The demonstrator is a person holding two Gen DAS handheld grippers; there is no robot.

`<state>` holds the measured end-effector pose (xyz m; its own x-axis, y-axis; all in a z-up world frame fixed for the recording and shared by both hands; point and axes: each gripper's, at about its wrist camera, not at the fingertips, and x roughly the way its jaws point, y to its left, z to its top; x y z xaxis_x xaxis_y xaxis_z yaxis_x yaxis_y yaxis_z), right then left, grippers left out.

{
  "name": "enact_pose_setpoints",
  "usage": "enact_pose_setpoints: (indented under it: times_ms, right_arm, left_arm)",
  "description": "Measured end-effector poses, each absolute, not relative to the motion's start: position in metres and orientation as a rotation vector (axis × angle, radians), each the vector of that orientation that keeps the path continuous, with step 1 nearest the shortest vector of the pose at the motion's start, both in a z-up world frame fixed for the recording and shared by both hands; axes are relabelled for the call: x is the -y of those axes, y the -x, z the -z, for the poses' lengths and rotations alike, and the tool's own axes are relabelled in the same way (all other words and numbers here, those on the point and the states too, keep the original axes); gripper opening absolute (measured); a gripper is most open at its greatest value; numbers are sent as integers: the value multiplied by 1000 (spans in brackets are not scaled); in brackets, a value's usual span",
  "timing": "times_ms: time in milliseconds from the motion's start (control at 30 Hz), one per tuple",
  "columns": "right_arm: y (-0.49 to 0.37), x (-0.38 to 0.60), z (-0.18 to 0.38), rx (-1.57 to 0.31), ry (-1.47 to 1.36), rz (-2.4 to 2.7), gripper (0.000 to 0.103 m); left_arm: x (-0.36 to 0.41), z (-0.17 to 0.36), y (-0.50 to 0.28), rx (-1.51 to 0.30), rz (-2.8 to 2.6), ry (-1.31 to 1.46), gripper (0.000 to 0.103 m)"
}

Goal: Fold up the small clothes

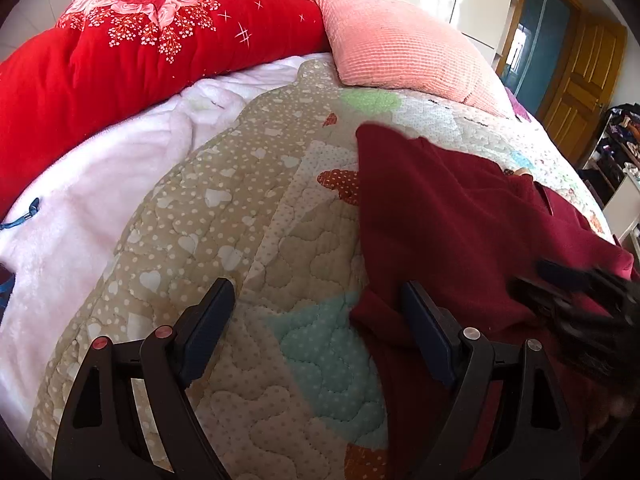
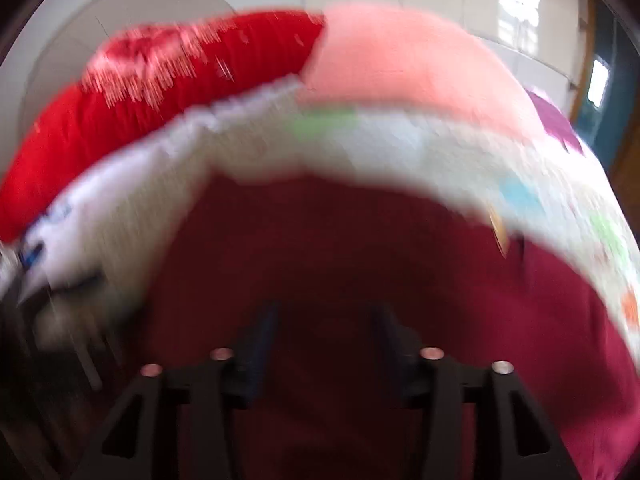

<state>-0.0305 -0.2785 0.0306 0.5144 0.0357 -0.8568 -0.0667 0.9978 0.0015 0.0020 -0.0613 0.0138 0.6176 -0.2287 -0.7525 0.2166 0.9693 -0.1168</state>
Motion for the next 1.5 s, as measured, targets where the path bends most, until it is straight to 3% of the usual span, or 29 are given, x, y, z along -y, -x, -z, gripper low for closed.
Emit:
enact_pose_setpoints:
  times_ms: [167,300,567,667,767,833,867,933,1000,1200,1367,1500]
  right_arm:
    - [92,331,-72,-946,-150,-36,51]
    - [150,397,-97,-859,-397,85,72]
    - [129,472,-63,-806,-788,170,71]
    - [99,464,-65,-865,-657,148,8]
    - [106,444,-90,-793,-402,198,8]
    - [108,436,-83,-847,-201,301,11]
    - [110,438,-75,-901,-145,333,17]
    - [119,446,-61,-1010,-164,364,19]
    - [137,451,-69,-983,-207,377,25]
    - [147,435,-99,-861,-186,304,27]
    - [99,433,-49,-1018,-214,289,27]
    - [106,432,-60,-997,-215,268,31]
  left_arm:
    - [60,-14,-2,-863,255,21,86]
    - [61,-14,-2,-862,251,15,86]
    - [62,-14,-2,-863,251,12,86]
    - [61,-13,-3,-865,254,18,86]
    - [63,-13,-3,-866,257,12,87]
    - [64,-13,-3,-864,256,5,87]
    - [64,-13,-2,-864,256,6,87]
    - [63,-13,-2,-866,258,12,87]
    - [63,-13,-2,-865,257,10,87]
    - [64,-14,-1,-857,253,4,87]
    - [64,-13,-2,-860,257,9,87]
    - [64,-13,-2,-859,258,11,87]
